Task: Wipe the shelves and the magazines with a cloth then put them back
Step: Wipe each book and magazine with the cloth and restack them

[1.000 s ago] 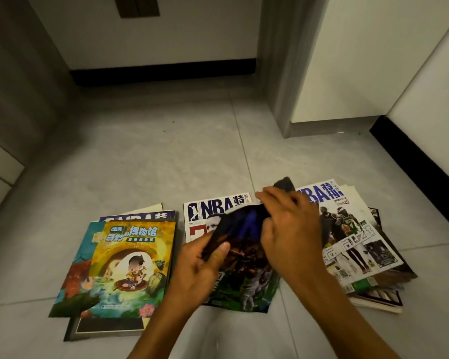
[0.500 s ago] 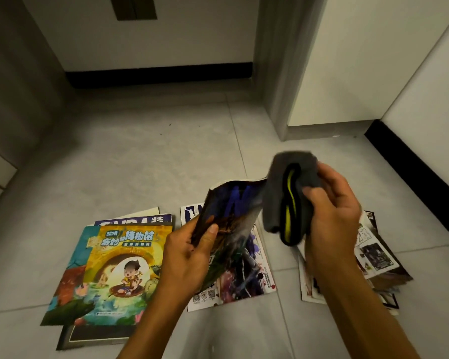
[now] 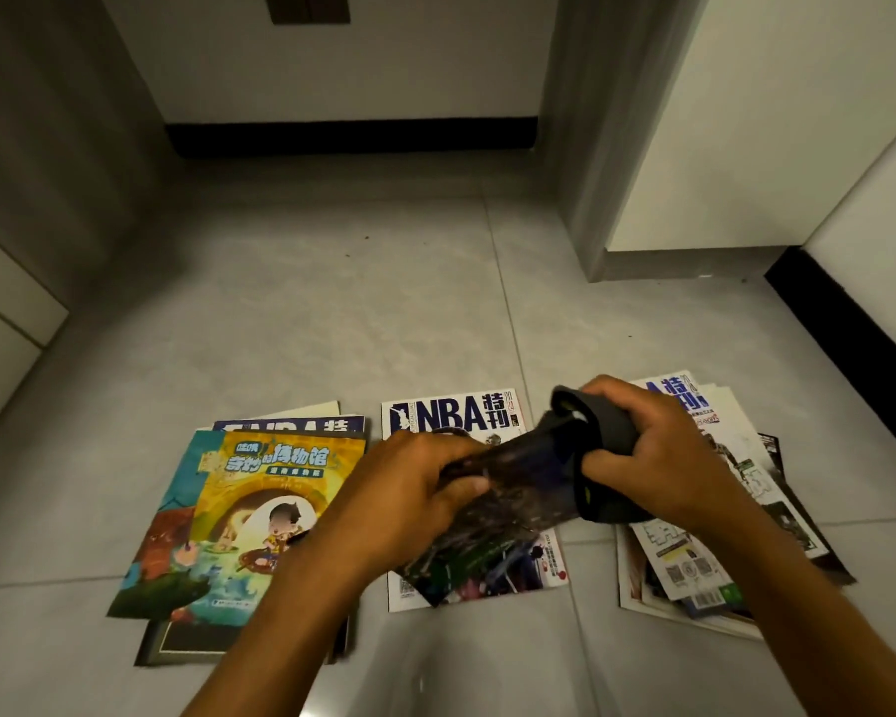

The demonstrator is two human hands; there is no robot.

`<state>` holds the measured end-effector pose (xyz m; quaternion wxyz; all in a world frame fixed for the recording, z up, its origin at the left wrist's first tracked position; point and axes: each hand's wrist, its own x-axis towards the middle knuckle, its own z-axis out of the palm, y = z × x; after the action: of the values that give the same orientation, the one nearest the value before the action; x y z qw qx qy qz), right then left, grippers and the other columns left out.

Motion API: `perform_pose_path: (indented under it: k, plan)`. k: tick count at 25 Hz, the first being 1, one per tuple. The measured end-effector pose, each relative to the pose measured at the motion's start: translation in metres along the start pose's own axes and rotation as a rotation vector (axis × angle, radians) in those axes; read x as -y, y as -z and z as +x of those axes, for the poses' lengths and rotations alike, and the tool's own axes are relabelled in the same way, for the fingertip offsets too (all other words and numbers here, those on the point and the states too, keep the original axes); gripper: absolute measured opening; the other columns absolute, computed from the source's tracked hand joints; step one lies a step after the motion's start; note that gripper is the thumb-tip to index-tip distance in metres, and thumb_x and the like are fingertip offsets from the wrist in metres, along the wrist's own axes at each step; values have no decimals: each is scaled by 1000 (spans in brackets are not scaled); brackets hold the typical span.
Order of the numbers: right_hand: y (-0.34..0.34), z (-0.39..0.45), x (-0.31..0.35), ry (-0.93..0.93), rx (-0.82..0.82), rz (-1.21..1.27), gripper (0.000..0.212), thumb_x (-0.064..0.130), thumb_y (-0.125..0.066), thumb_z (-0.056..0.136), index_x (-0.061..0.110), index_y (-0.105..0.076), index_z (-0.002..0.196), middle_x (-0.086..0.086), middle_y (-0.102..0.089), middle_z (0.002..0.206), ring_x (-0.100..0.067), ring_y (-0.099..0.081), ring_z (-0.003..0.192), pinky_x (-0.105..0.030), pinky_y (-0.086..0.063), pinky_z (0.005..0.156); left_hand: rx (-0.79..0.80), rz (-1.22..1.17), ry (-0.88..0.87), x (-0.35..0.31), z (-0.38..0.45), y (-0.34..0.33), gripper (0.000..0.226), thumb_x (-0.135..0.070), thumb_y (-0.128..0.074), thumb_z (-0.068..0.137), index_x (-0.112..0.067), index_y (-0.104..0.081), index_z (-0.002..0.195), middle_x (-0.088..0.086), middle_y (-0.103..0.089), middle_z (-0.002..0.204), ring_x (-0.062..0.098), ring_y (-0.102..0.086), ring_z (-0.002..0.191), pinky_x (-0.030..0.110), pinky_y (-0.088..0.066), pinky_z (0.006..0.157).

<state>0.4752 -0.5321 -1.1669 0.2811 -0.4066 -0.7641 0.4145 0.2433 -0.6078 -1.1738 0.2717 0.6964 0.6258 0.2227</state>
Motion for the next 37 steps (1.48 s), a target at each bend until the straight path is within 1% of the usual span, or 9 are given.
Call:
perform_pose_path:
  k: [2,5,11,17,21,25,28,33,37]
  plan:
    - [6,-11,-20,-117,-162,193,31,12,-66,65,25,-62,92,3,-65,84,-18,-65,79,-29,-58,59,95,165,67,18,-3,10,14,-34,-66,87,-34,-68,101,-15,-68,90,0,-62,82,23,-53,73]
    - [20,-21,-49,-299,-325,440,39,-7,-60,73,23,-63,98,-11,-66,96,-34,-65,92,-48,-58,67,112,-262,259,55,-23,6,11,-19,-74,81,-26,-73,90,-10,-73,84,8,-69,81,22,-56,65]
    - [7,-31,-64,-492,32,207,49,-3,-66,81,38,-52,104,1,-58,105,-19,-60,92,-23,-55,61,-66,-450,454,67,-34,-29,17,-11,-79,73,-27,-74,76,-7,-74,78,9,-70,75,24,-57,61]
    - [-17,-42,-88,-684,-251,513,51,14,-84,54,22,-66,102,-9,-72,99,-31,-68,90,-37,-54,66,-413,-967,542,54,-25,-17,33,-11,-79,62,-14,-68,93,6,-75,88,23,-73,78,35,-59,61]
    - [-31,-41,-90,-742,-292,557,72,33,-91,43,22,-64,109,-10,-70,104,-33,-68,89,-47,-56,73,-248,-848,694,55,-35,-39,54,-37,-82,57,-20,-62,104,0,-75,91,18,-73,83,42,-57,79]
    - [-19,-13,-66,-618,-563,122,52,6,-70,81,23,-47,124,-3,-51,119,-20,-56,96,-35,-51,74,-315,-744,503,36,-24,-49,23,-26,-75,77,-21,-68,99,-5,-75,89,10,-71,84,30,-57,79]
    - [-43,-3,-20,-310,-470,-389,44,7,-69,80,19,-58,120,-4,-52,122,-22,-46,115,-29,-37,92,-371,-589,275,12,-9,-43,9,-24,-73,81,-23,-72,91,-12,-73,86,2,-68,81,14,-53,69]
    - [-99,-10,19,142,-303,-408,47,21,-50,81,19,-58,128,3,-57,127,-15,-46,122,-31,-38,103,-379,-498,113,10,-4,-28,11,-19,-68,84,-23,-71,74,-11,-71,71,4,-66,63,20,-51,56]
    - [-41,-10,-37,-177,-391,-429,53,9,-63,83,14,-51,134,-8,-54,132,-22,-44,127,-32,-32,105,-383,-593,96,11,-19,-23,19,-13,-70,81,-31,-71,86,-22,-72,81,-1,-69,77,10,-51,63]
